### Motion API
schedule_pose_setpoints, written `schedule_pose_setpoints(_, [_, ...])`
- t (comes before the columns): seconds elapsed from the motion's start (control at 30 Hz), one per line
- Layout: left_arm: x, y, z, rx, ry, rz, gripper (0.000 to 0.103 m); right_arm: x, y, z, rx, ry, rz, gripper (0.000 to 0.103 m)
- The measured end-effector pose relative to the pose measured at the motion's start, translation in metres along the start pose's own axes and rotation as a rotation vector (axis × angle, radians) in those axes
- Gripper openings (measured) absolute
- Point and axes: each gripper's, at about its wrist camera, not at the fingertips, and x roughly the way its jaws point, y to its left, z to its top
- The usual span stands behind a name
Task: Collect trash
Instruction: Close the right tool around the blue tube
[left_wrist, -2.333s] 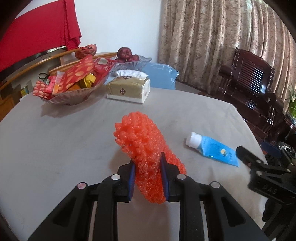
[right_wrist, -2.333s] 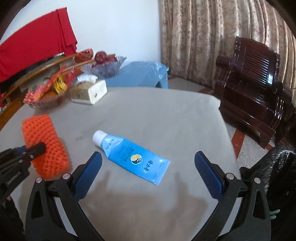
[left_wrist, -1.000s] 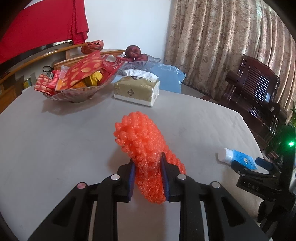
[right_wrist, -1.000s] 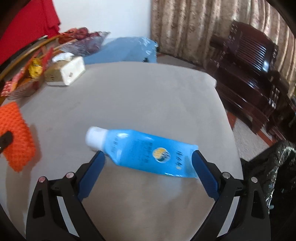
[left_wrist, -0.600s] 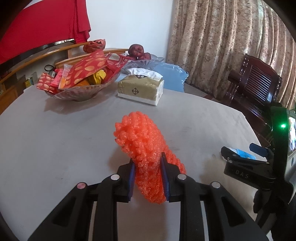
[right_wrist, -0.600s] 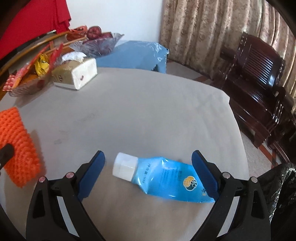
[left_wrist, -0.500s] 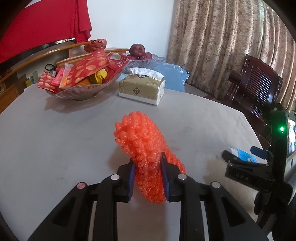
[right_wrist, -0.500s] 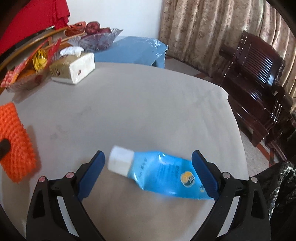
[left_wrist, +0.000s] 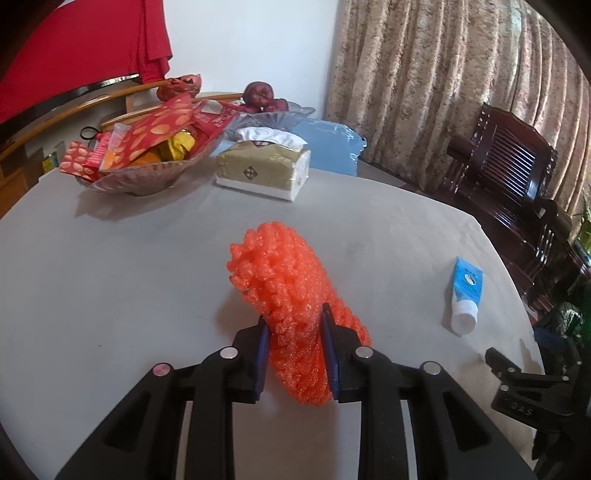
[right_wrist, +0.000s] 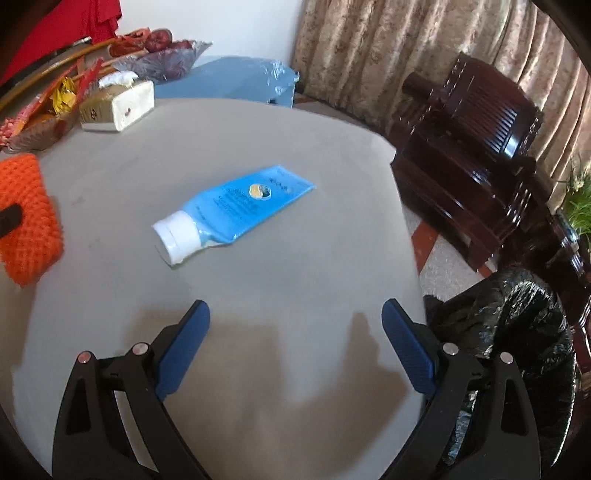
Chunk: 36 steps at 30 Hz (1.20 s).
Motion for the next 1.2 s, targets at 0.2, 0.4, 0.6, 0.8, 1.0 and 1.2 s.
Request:
schedule_pose_setpoints(0.2, [0.009, -0.01, 0.003, 0.025, 0.006, -0.003, 0.026, -0.002, 0.014, 0.016, 0.036, -0.049, 0.086, 0.091])
schedule_pose_setpoints(0.4, [0.017, -0.005, 0.009, 0.038, 0.011, 0.016, 0.026, 0.011, 0.025, 0.037, 0.074, -0.053, 0.102, 0.091])
schedule_pose_setpoints(0.6, [0.024, 0.001, 0.013, 0.035, 0.016, 0.025, 0.026, 0.024, 0.029, 0.038, 0.052, -0.019, 0.057, 0.091])
schedule_pose_setpoints(0.8, [0.026, 0.002, 0.015, 0.022, 0.018, 0.017, 0.026, 0.021, 0.005, 0.019, 0.077, 0.02, 0.024, 0.091])
schedule_pose_setpoints(1.0, [0.027, -0.003, 0.013, 0.019, 0.017, 0.011, 0.026, 0.02, -0.002, 0.019, 0.145, 0.003, 0.083, 0.091])
schedule_pose_setpoints(1.2, [0.026, -0.007, 0.013, 0.036, 0.013, 0.012, 0.026, 0.035, 0.003, 0.032, 0.177, 0.033, 0.115, 0.074])
